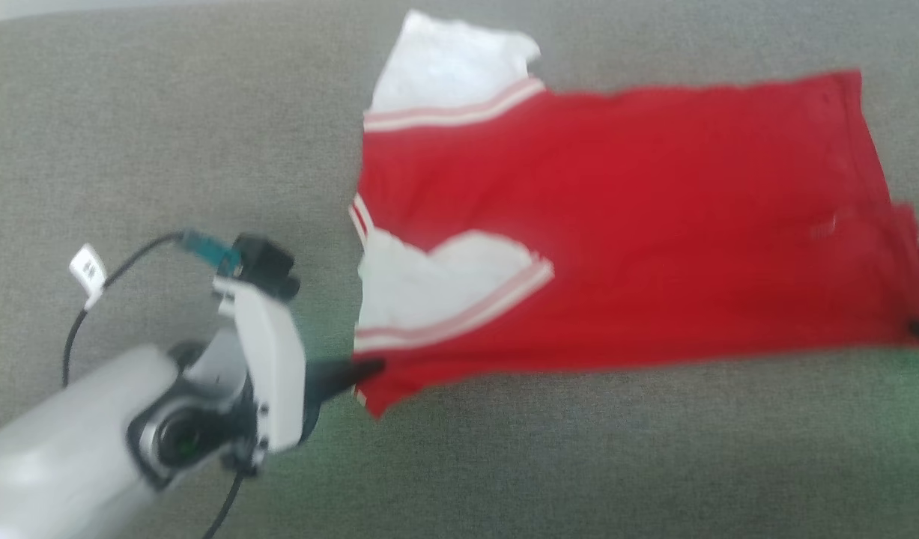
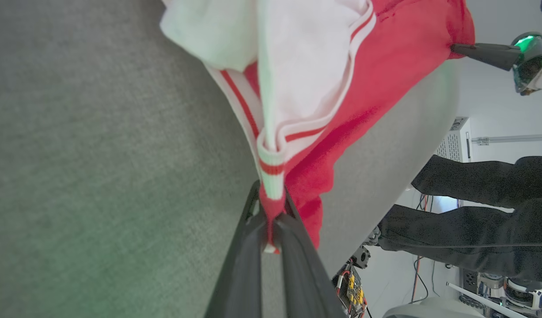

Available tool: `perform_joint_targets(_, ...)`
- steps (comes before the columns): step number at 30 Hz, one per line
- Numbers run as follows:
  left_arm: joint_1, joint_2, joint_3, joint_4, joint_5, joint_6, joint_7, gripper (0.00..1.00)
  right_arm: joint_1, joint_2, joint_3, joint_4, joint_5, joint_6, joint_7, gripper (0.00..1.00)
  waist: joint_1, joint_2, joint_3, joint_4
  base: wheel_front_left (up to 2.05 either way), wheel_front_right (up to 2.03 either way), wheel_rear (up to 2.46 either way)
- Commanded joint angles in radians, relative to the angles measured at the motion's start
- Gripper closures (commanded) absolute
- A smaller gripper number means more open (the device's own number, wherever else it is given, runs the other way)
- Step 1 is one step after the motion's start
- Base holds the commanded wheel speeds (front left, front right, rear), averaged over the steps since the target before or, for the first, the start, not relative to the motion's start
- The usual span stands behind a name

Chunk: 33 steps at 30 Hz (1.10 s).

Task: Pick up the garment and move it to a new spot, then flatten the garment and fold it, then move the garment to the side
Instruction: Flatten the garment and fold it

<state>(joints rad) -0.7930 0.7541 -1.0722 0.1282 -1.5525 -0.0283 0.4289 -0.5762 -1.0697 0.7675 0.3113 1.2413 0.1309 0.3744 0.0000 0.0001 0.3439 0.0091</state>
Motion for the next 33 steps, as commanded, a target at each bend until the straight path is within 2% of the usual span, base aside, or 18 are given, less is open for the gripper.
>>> perform_joint_targets(1,0.041,0.035,-0.002,-0.051,-0.004,0.013,-0.012,1.0,0.051,-0.029,0.004,-0.021,0.008,-0.001,-0.012,1.0,0.0,-0.0001,-0.007,0.002,0.0,0.0,0.0)
perform_joint_targets(5,0.106,0.098,-0.016,-0.162,0.01,0.047,-0.041,1.0,0.139,-0.073,0.006,-0.069,0.022,-0.001,-0.044,1.0,0.0,-0.0001,-0.018,-0.002,0.0,0.0,0.0)
perform_joint_targets(9,0.161,0.128,-0.016,-0.232,0.006,0.079,-0.084,1.0,0.193,-0.08,-0.008,-0.105,0.025,-0.001,-0.08,0.98,0.0,-0.0001,-0.033,-0.014,0.0,0.0,0.0)
perform_joint_targets(10,0.169,0.133,-0.017,-0.242,0.008,0.084,-0.091,1.0,0.2,-0.076,-0.014,-0.105,0.02,-0.001,-0.09,0.69,0.0,-0.0001,-0.036,-0.017,0.0,0.0,0.0)
perform_joint_targets(11,0.176,0.138,-0.018,-0.248,0.017,0.09,-0.1,0.88,0.205,-0.073,-0.019,-0.11,0.009,-0.001,-0.107,0.44,0.0,-0.0001,-0.039,-0.018,0.0,0.0,0.0)
perform_joint_targets(12,0.181,0.143,-0.018,-0.252,0.023,0.096,-0.109,0.64,0.207,-0.066,-0.029,-0.111,0.002,-0.001,-0.126,0.0,0.0,-0.0001,-0.041,-0.02,0.0,0.0,0.0)
perform_joint_targets(13,0.185,0.145,-0.017,-0.255,0.027,0.101,-0.116,0.47,0.212,-0.058,-0.04,-0.11,-0.003,-0.001,-0.146,0.0,0.0,-0.0001,-0.045,-0.021,0.0,0.0,0.0)
perform_joint_targets(14,0.185,0.149,-0.013,-0.261,0.035,0.101,-0.128,0.14,0.216,-0.05,-0.053,-0.11,-0.008,-0.001,-0.167,0.0,0.0,-0.0001,-0.047,-0.022,0.0,0.0,0.0)
perform_joint_targets(15,0.185,0.149,-0.013,-0.261,0.035,0.101,-0.128,0.14,0.216,-0.05,-0.053,-0.11,-0.008,-0.001,-0.167,0.0,0.0,-0.0001,-0.047,-0.022,0.0,0.0,0.0)
perform_joint_targets(16,0.185,0.154,-0.003,-0.264,0.038,0.106,-0.143,0.0,0.214,-0.043,-0.069,-0.109,-0.02,-0.001,-0.197,0.0,0.0,-0.0001,-0.048,-0.024,0.0,0.0,0.0)
perform_joint_targets(20,0.19,0.175,0.038,-0.268,0.044,0.123,-0.215,0.0,0.202,-0.009,-0.124,-0.102,-0.086,-0.001,-0.322,0.0,0.0,-0.0001,-0.052,-0.034,0.0,0.0,0.0)
perform_joint_targets(24,0.189,0.174,0.087,-0.227,0.071,0.158,-0.325,0.0,0.184,0.068,-0.187,-0.088,-0.153,-0.001,-0.456,0.0,0.0,-0.0001,-0.053,-0.057,0.0,0.0,0.0)
perform_joint_targets(28,0.146,0.135,0.148,-0.133,0.124,0.203,-0.46,0.0,0.166,0.167,-0.256,-0.067,-0.238,-0.001,-0.59,0.0,0.0,-0.0001,-0.037,-0.092,0.0,0.0,0.0)
perform_joint_targets(33,0.017,0.085,0.179,0.043,0.209,0.242,-0.513,0.0,0.157,0.295,-0.356,-0.068,-0.335,-0.001,-0.633,0.0,0.0,-0.0001,0.01,-0.156,0.0,0.0,0.0)
